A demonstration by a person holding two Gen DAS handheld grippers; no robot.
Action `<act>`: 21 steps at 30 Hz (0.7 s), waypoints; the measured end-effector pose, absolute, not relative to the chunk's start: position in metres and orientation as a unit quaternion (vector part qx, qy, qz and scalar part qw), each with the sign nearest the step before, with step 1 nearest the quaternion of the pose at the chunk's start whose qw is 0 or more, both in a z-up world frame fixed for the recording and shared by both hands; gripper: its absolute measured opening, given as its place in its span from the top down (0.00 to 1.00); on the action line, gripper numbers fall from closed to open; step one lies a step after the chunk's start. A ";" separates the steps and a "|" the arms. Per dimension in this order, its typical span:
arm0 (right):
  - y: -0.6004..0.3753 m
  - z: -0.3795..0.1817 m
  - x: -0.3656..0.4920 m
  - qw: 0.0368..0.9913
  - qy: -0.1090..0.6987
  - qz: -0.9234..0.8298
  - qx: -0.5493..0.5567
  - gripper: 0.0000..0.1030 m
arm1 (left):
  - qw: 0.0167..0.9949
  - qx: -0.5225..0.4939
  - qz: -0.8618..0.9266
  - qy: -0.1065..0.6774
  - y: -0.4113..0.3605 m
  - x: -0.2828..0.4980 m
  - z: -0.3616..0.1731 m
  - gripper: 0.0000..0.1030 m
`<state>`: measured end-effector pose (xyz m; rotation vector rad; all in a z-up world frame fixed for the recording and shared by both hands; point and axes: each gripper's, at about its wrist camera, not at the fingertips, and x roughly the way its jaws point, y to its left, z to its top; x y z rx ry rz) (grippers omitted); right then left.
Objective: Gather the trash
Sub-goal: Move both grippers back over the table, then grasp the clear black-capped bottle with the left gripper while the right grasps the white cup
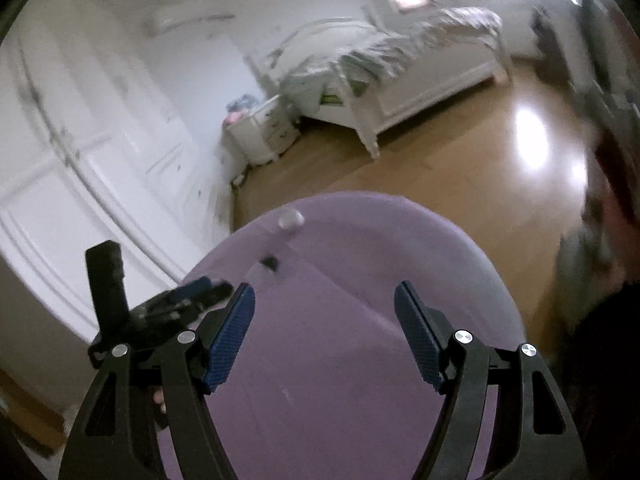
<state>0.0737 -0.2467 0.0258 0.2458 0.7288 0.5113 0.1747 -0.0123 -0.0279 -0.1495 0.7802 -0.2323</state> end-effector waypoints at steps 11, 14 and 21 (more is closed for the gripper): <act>-0.099 0.005 0.205 0.896 0.371 0.244 -0.014 0.35 | 0.896 -0.052 -0.118 0.424 0.003 0.213 -0.056 0.48; -0.076 -0.017 0.234 0.887 0.392 0.240 -0.036 0.35 | 0.896 -0.043 -0.111 0.428 0.005 0.215 -0.057 0.57; -0.018 -0.055 0.267 0.866 0.424 0.241 -0.107 0.43 | 0.896 -0.066 -0.102 0.426 0.016 0.212 -0.056 0.64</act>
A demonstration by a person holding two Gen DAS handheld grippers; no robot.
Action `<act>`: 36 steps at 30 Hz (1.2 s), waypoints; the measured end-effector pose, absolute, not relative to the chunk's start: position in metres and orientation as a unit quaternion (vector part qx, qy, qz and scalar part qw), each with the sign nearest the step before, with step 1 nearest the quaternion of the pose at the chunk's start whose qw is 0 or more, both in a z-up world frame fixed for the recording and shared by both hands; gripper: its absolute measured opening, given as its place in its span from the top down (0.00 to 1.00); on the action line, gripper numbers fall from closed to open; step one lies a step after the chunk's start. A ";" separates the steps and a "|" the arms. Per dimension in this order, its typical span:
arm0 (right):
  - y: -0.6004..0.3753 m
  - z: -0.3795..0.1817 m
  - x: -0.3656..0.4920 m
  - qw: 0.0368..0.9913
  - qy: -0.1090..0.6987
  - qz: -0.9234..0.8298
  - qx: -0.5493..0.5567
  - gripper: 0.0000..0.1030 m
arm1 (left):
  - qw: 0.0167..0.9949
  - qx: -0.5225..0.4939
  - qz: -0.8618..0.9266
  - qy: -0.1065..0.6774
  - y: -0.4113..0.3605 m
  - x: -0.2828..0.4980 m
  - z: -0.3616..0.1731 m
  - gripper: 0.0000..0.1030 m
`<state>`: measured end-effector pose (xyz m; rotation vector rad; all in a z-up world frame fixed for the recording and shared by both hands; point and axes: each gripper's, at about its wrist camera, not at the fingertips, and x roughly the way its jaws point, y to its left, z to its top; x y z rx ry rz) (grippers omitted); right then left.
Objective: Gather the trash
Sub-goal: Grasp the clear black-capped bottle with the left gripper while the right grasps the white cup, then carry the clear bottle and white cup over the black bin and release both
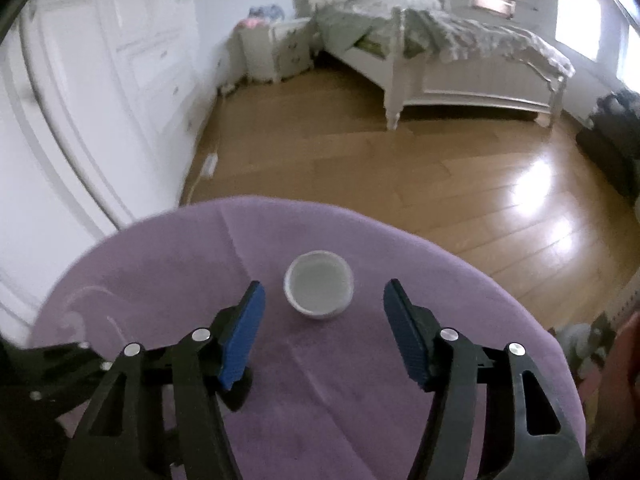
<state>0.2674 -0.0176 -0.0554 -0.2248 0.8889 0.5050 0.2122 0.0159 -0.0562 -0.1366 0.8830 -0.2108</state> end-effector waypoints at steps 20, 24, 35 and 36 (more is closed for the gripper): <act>-0.129 -0.016 0.161 0.859 0.407 0.301 0.072 0.65 | 0.901 -0.077 -0.114 0.411 0.025 0.143 -0.037 0.86; -0.169 -0.009 0.113 0.857 0.399 0.304 0.114 0.65 | 0.900 -0.070 -0.118 0.415 0.013 0.118 -0.036 0.86; -0.209 -0.003 0.006 0.851 0.396 0.311 0.146 0.64 | 0.910 -0.079 -0.017 0.408 0.022 0.149 -0.044 0.22; -0.207 -0.005 0.004 0.850 0.397 0.312 0.147 0.65 | 0.906 -0.073 -0.009 0.417 0.022 0.159 -0.048 0.22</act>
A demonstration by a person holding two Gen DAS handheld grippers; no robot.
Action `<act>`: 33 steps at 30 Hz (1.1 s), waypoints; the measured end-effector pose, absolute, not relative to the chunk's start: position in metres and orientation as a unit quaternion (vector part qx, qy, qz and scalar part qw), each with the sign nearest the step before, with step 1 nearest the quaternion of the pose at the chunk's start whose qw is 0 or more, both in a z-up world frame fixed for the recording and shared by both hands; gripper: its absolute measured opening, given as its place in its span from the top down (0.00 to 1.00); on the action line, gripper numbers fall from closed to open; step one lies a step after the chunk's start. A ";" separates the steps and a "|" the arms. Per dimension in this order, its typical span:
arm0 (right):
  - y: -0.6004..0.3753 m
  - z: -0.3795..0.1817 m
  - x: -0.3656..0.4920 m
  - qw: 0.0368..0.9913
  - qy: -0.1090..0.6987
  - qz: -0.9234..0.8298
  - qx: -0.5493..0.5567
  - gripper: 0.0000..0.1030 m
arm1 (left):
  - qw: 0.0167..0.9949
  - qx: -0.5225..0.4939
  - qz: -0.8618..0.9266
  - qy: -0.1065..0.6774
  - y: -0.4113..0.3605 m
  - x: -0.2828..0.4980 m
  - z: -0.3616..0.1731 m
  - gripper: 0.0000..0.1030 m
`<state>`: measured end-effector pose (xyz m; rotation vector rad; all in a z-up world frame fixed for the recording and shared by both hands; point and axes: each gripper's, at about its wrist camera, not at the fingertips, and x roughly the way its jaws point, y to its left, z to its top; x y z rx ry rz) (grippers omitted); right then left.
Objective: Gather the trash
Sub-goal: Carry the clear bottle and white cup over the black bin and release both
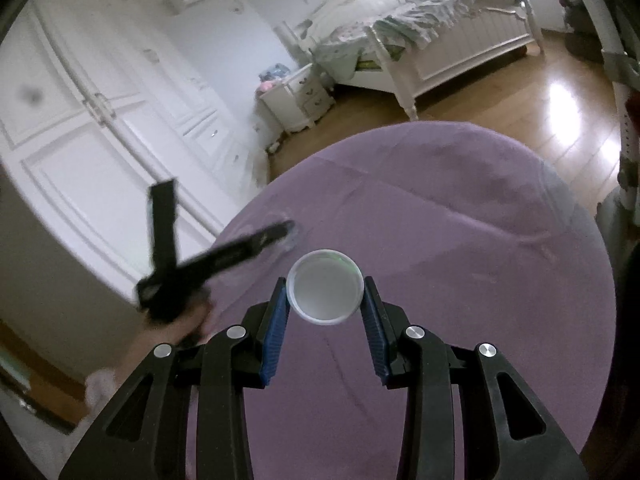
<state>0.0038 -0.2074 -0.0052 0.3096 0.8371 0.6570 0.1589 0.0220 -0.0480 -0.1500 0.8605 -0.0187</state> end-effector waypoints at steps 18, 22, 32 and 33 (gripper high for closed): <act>-0.216 -0.004 -0.007 0.858 0.384 0.298 0.167 0.65 | 0.911 -0.056 -0.083 0.400 0.004 0.110 -0.036 0.51; -0.237 0.011 -0.008 0.868 0.356 0.291 0.187 0.64 | 0.921 -0.059 -0.122 0.364 -0.027 0.077 -0.007 0.51; -0.353 0.043 -0.033 0.907 0.273 0.209 0.243 0.64 | 0.911 -0.038 -0.255 0.322 -0.163 0.061 0.035 0.51; -0.372 0.044 -0.038 0.911 0.265 0.191 0.251 0.64 | 0.906 -0.037 -0.270 0.324 -0.178 0.064 0.035 0.51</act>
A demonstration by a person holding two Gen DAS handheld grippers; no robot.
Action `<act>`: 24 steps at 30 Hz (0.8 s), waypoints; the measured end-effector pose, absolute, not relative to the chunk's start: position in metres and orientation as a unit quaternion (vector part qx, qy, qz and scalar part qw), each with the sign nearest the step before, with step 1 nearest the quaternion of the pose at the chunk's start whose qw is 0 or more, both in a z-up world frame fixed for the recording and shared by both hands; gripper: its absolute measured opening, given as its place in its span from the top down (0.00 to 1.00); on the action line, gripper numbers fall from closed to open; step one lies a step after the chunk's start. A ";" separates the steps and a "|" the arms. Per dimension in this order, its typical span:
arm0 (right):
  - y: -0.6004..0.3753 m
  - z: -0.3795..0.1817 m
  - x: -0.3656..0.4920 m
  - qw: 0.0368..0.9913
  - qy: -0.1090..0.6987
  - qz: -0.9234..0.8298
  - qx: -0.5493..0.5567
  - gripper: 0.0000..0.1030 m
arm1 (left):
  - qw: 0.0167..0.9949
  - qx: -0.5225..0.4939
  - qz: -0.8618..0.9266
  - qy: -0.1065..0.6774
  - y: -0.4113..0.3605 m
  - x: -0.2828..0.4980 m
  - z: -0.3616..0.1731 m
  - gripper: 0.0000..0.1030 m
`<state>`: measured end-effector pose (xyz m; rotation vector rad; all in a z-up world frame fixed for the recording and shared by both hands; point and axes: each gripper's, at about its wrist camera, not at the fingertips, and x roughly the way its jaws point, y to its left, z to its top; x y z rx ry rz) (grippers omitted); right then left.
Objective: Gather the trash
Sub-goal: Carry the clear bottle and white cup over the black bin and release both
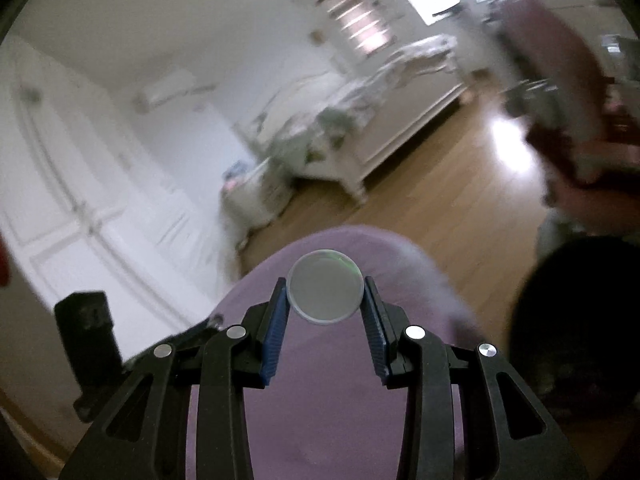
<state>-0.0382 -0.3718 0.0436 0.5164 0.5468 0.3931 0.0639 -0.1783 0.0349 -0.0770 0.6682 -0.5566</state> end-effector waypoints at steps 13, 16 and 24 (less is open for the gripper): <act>-0.544 -0.013 -0.082 0.907 0.256 0.028 0.333 0.64 | 0.838 -0.015 -0.413 0.357 -0.346 0.086 0.005 0.51; -0.560 -0.030 -0.083 0.899 0.264 0.015 0.349 0.64 | 0.828 -0.010 -0.420 0.372 -0.371 0.095 -0.008 0.51; -0.575 -0.064 -0.078 0.886 0.282 0.002 0.369 0.64 | 0.807 0.006 -0.424 0.411 -0.400 0.104 -0.044 0.50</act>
